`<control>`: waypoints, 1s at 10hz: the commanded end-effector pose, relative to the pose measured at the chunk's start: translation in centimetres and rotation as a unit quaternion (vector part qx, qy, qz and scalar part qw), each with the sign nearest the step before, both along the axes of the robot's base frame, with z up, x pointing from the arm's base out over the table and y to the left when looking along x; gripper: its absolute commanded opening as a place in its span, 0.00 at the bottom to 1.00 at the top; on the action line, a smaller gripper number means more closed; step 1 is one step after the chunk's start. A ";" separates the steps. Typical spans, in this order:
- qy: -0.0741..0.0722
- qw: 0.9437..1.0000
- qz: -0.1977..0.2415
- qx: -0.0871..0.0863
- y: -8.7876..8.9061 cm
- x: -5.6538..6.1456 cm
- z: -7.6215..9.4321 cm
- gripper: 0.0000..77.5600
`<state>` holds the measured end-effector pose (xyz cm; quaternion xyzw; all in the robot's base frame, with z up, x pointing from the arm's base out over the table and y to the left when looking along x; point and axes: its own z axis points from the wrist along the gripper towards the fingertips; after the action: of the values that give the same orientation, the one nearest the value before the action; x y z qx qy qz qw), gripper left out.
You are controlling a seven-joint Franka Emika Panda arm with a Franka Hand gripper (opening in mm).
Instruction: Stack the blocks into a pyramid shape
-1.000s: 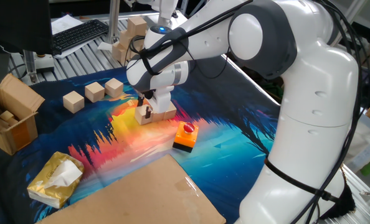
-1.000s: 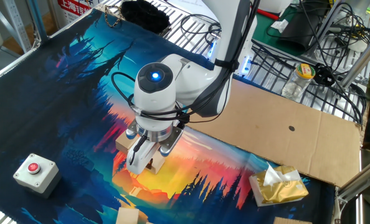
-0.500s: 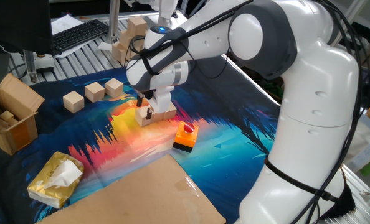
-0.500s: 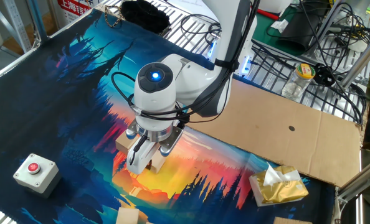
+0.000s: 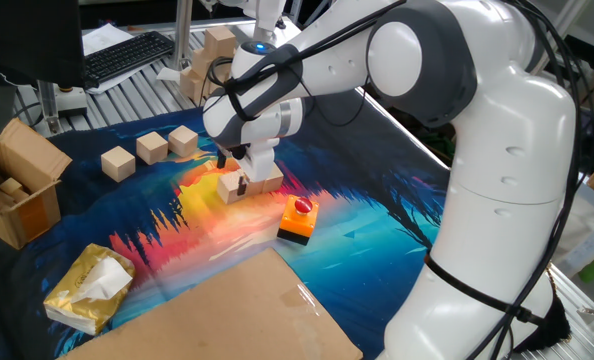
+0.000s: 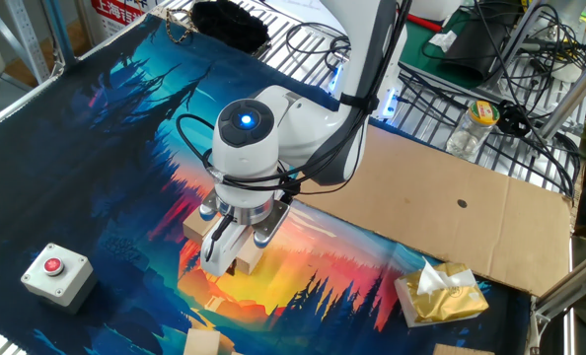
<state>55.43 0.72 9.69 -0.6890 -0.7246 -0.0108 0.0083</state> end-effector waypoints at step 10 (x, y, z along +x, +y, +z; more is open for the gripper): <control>-0.004 0.974 0.228 -0.002 8.0 -0.3 7.3 1.00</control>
<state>55.53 5.08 14.35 -0.5903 -0.8071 -0.0022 0.0071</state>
